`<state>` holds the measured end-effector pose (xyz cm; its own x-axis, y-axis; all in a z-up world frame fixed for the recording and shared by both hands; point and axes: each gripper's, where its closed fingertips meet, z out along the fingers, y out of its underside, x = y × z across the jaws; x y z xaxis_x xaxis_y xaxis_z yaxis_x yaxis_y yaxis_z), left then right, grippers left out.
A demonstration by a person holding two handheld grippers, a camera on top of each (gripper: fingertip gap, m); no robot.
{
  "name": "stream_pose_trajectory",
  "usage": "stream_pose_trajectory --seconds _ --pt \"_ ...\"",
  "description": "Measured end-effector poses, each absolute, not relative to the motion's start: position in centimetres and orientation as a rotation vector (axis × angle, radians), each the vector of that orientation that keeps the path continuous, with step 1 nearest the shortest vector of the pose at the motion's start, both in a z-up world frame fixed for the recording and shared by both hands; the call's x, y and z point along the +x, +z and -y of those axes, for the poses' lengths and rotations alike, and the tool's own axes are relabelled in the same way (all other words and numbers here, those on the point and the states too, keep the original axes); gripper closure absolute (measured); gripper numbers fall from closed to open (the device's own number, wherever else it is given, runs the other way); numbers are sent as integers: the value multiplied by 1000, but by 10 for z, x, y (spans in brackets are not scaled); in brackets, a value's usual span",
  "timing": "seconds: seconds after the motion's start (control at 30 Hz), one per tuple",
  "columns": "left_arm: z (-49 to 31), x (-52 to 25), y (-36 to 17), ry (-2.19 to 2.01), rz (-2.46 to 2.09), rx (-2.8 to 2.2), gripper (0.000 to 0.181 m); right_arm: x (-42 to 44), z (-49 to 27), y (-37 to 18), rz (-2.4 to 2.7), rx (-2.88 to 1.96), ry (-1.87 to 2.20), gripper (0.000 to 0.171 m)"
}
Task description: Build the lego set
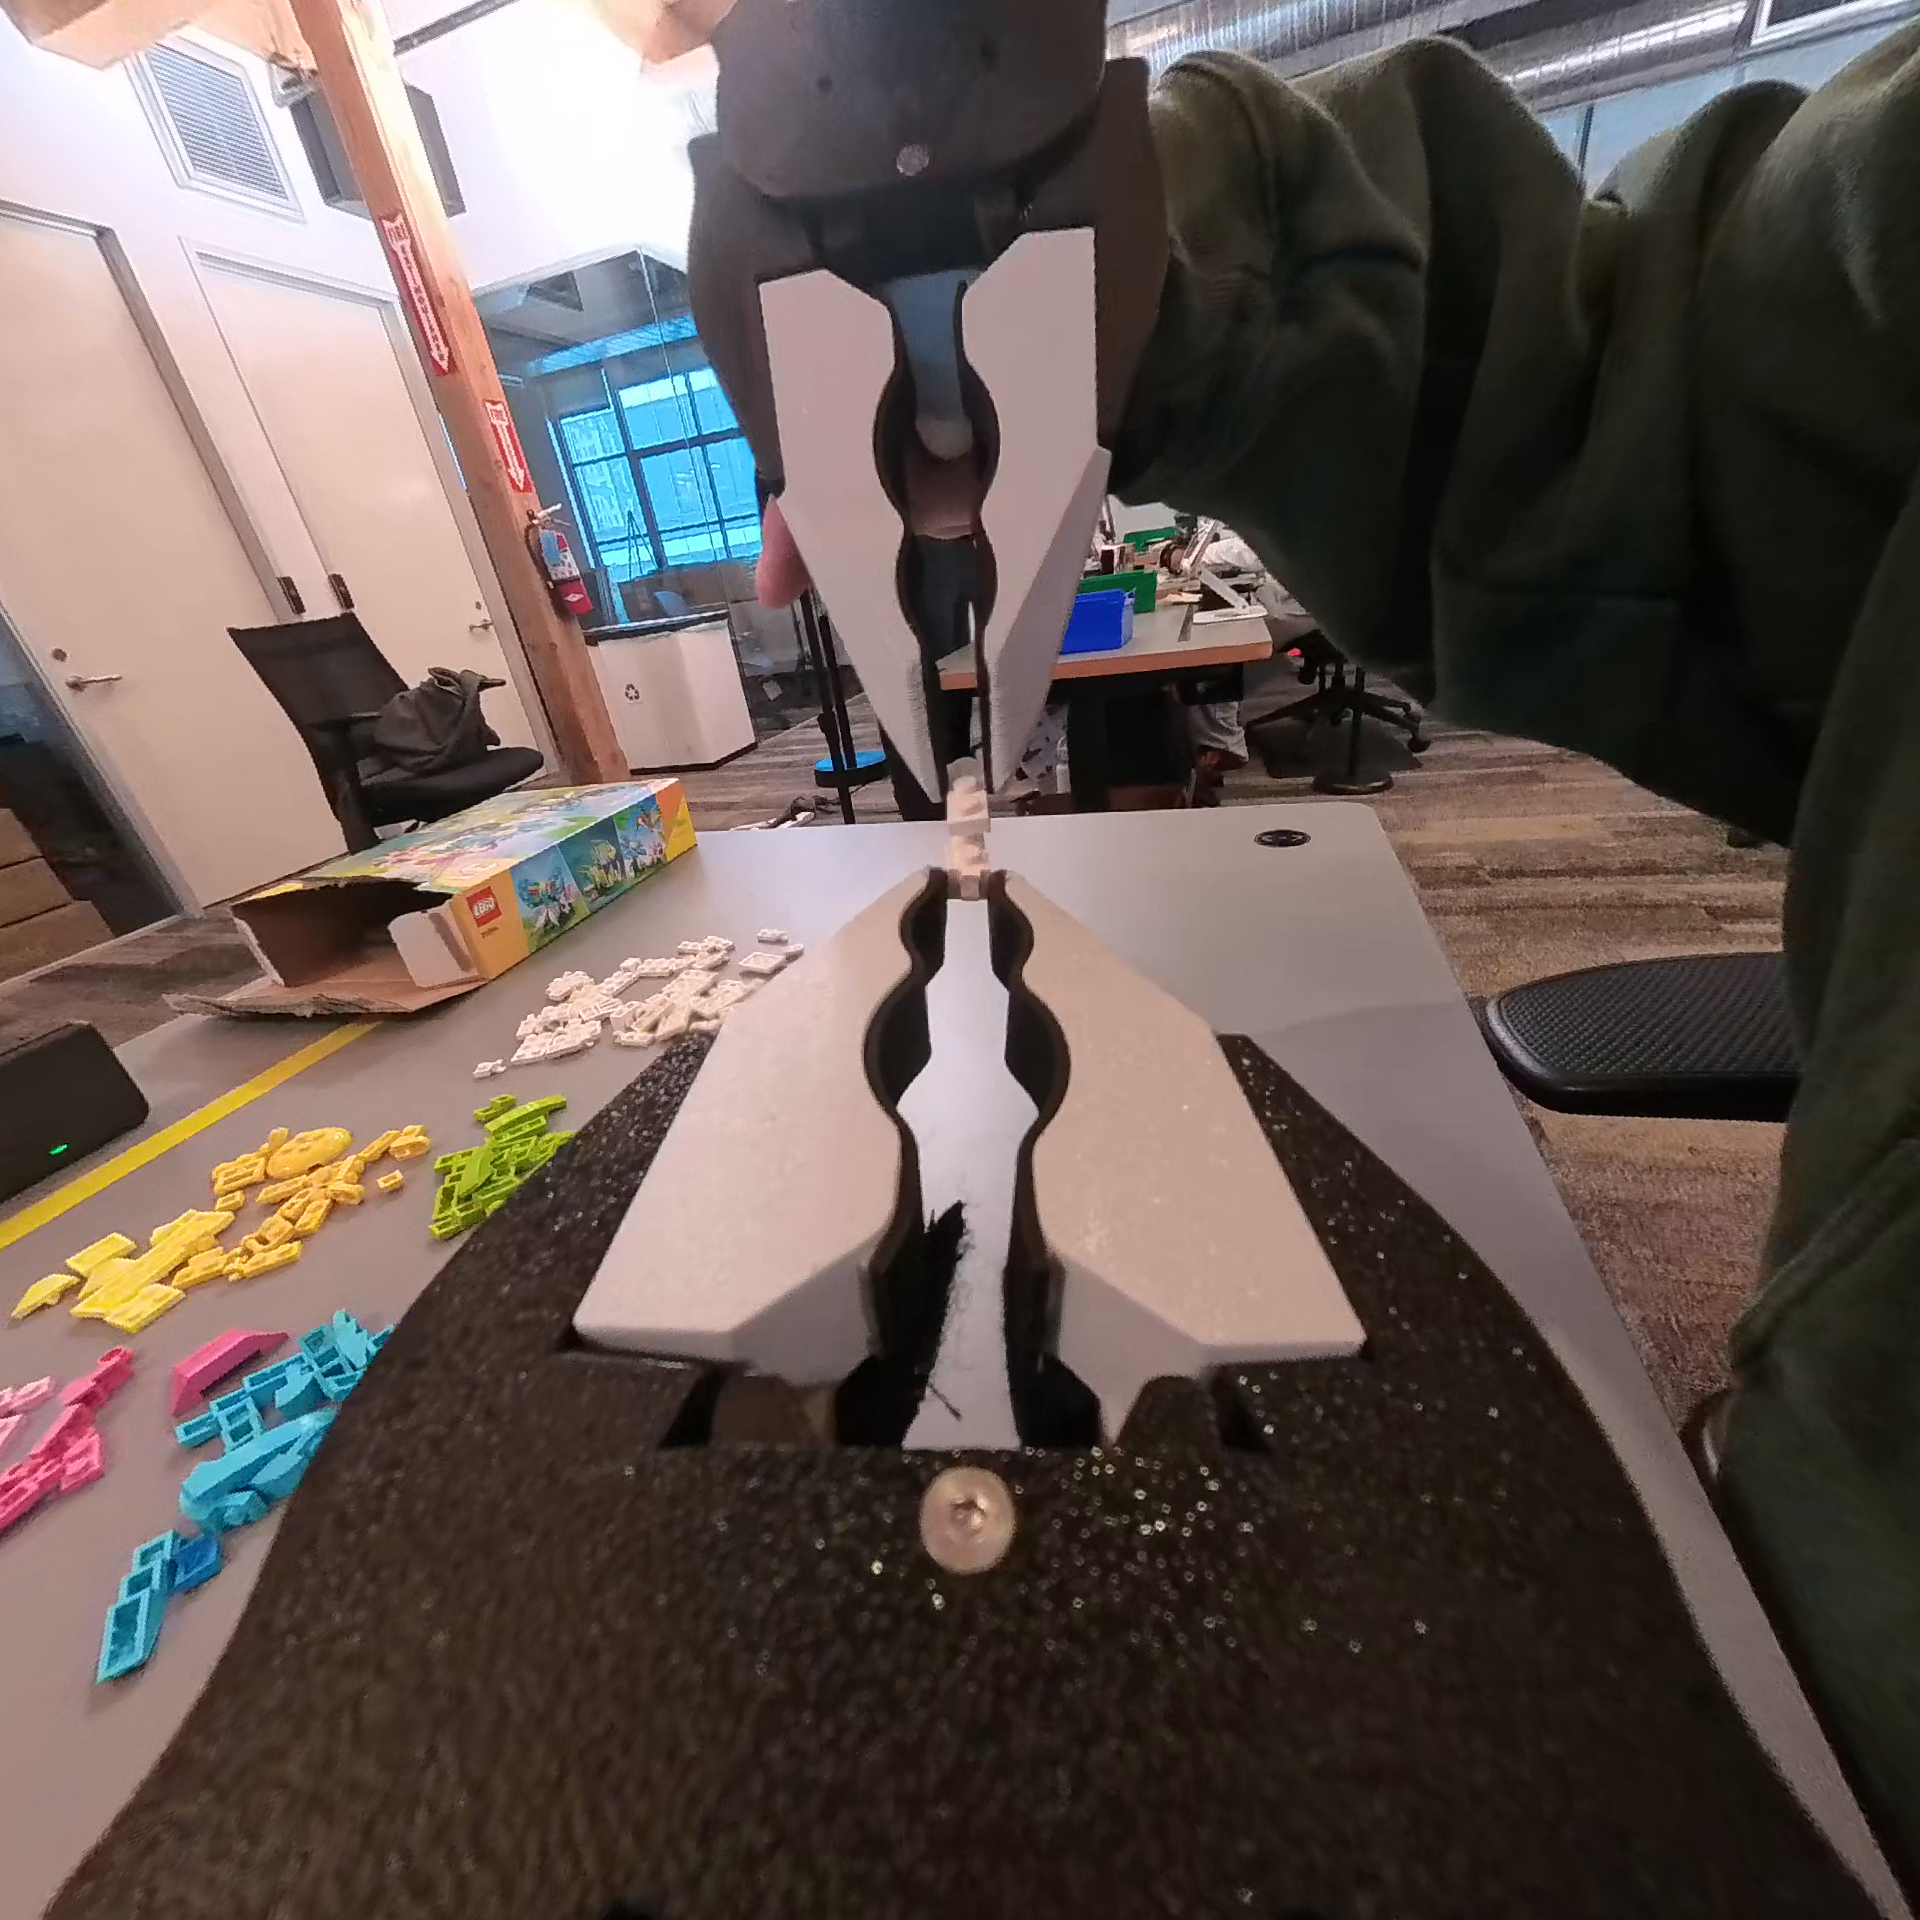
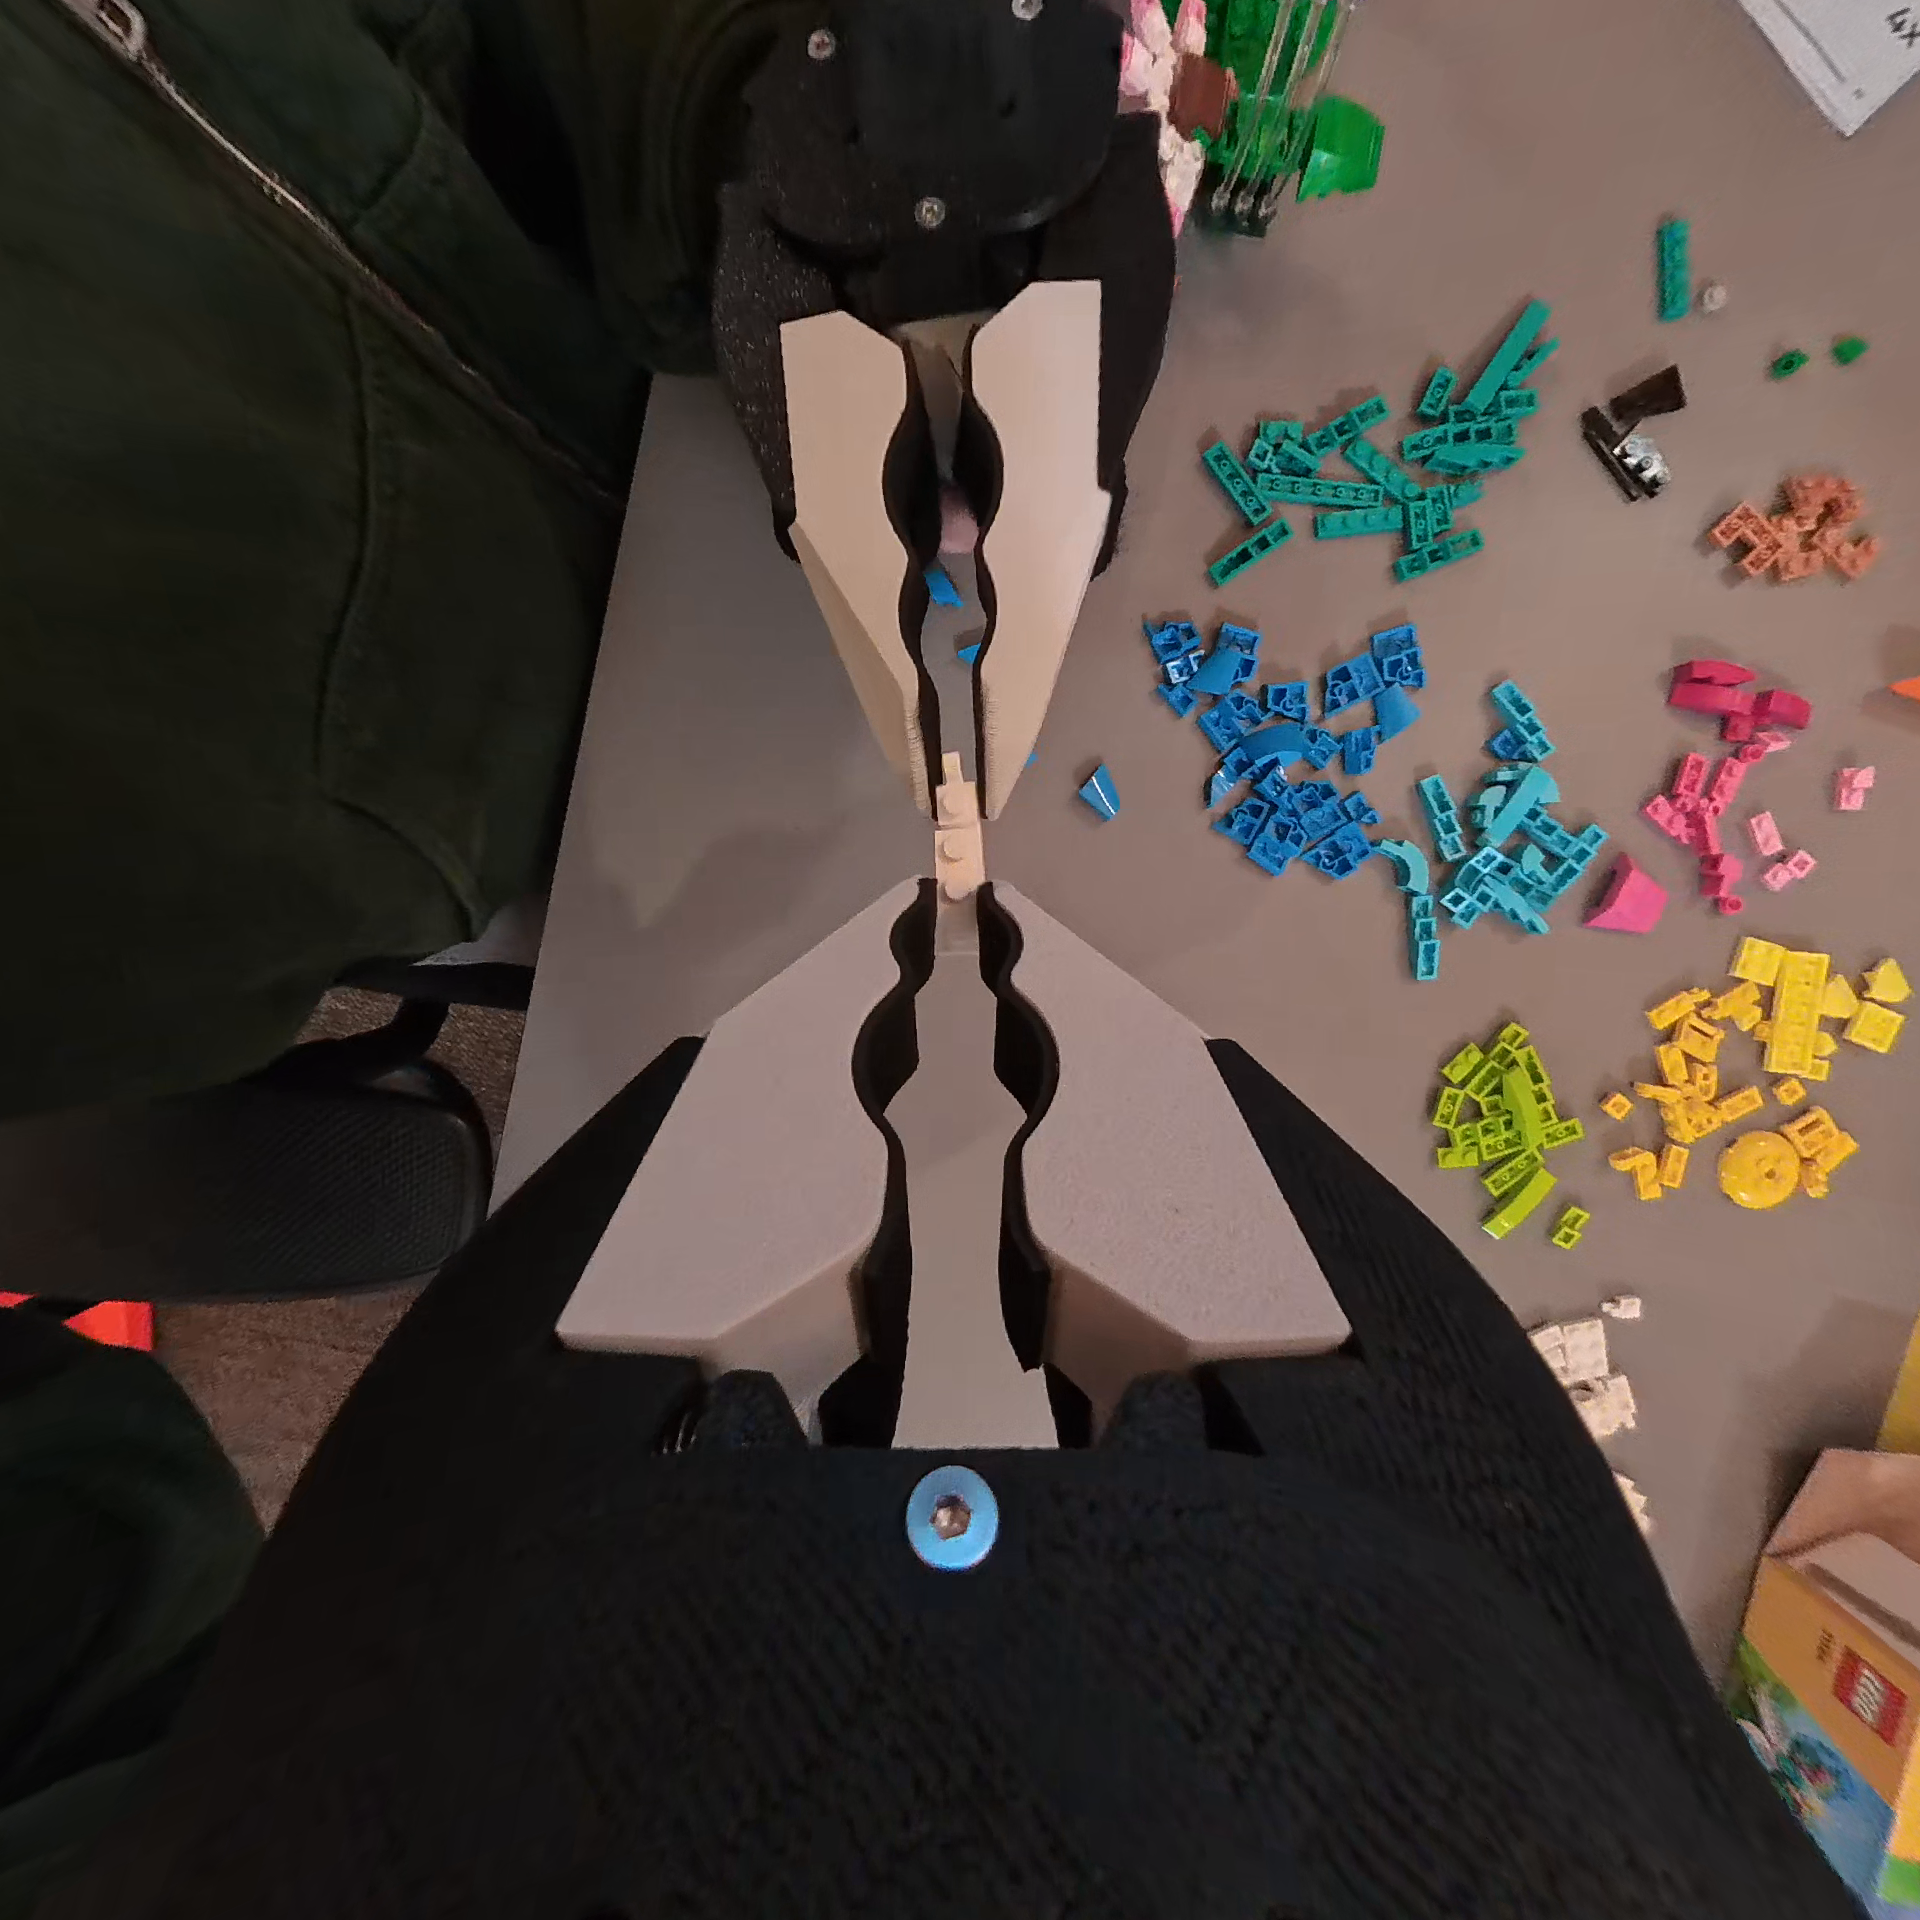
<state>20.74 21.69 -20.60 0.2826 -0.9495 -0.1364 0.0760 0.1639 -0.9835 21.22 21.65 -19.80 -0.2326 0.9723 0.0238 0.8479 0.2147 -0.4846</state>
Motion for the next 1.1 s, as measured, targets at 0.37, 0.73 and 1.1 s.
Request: stream_pose_trajectory --seconds 0.37,0.73,1.1 --pt "-217 206 -204 -946 -987 -1138 177 209 -217 -200 2218 -1698 447 165" --pt "-218 206 -203 -942 -980 -1136 177 209 -218 -200 2221 -1692 425 165" --pt "-218 206 -203 -942 -980 -1136 177 208 -219 -201 2217 -1689 415 163"
